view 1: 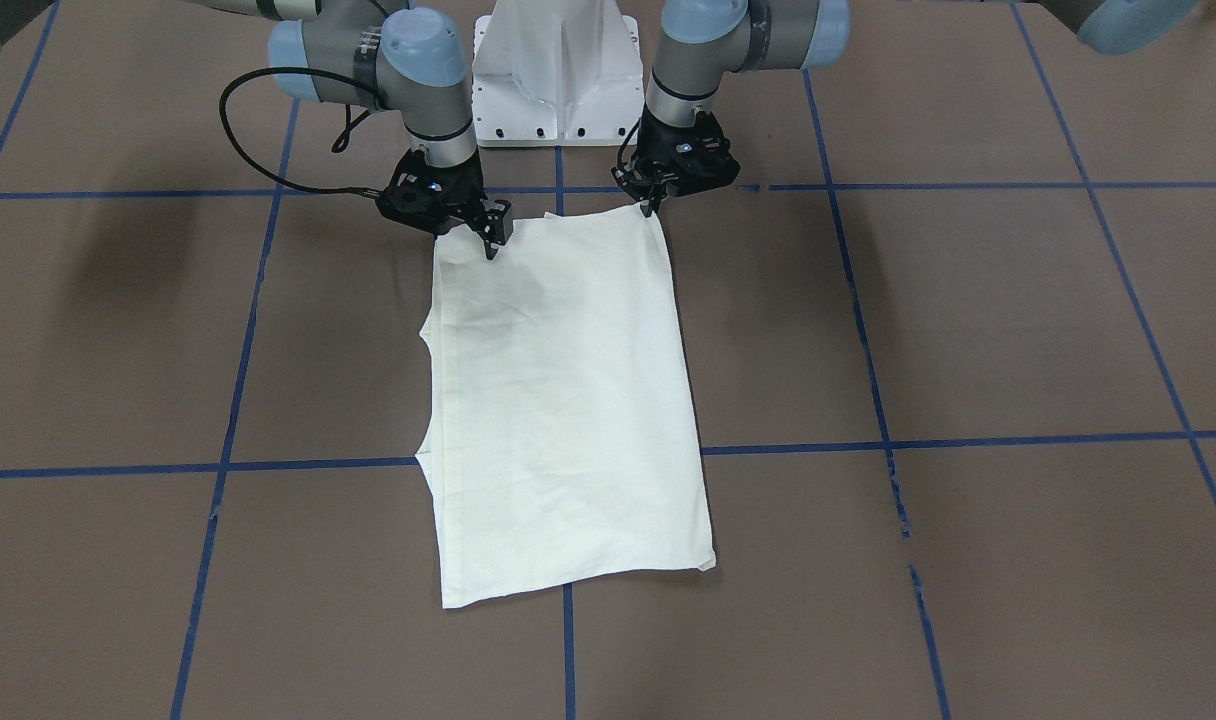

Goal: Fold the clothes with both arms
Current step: 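Grasp the near corners with both grippers and pull slightly toward the robot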

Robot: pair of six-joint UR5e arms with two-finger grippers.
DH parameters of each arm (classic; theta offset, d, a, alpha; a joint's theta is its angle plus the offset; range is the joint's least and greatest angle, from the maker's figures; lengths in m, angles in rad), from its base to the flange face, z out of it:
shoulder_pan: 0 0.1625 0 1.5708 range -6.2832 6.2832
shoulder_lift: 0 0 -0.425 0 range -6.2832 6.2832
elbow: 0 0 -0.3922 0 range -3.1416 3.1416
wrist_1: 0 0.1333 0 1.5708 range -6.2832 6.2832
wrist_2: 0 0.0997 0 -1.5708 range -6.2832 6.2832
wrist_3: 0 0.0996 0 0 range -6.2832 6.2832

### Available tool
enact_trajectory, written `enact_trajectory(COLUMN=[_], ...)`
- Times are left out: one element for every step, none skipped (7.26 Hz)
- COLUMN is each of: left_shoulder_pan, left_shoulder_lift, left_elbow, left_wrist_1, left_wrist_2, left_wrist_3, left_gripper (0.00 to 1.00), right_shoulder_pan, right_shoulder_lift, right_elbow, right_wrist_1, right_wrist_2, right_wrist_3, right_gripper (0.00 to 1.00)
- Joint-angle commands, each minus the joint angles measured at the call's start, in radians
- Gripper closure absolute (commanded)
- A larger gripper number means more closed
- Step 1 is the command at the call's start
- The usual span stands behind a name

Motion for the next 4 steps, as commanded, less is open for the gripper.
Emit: enact_trajectory(left_shoulder_pan=[0.0,0.0,0.0,0.002], left_shoulder_lift=[0.0,0.0,0.0,0.0], left_elbow=[0.002,0.004,0.005,0.008], left_wrist_1=[0.0,0.0,-0.002,-0.002], left_wrist_2=[0.0,0.0,0.002,0.002], left_wrist_3=[0.0,0.0,0.0,0.0], left_gripper=[1.0,1.0,1.0,1.0], right_shoulder_pan=[0.008,0.011,0.013,0.013], right_shoulder_lift=[0.014,0.022,0.023,0.025], right_elbow=[0.002,0.0,0.0,0.0], right_wrist_1=[0.0,-0.002,0.0,0.0], right_wrist_2=[0.002,0.002,0.004,0.002], right_wrist_3=[0.0,0.0,0.0,0.0], right_gripper=[0.95,1.0,1.0,1.0])
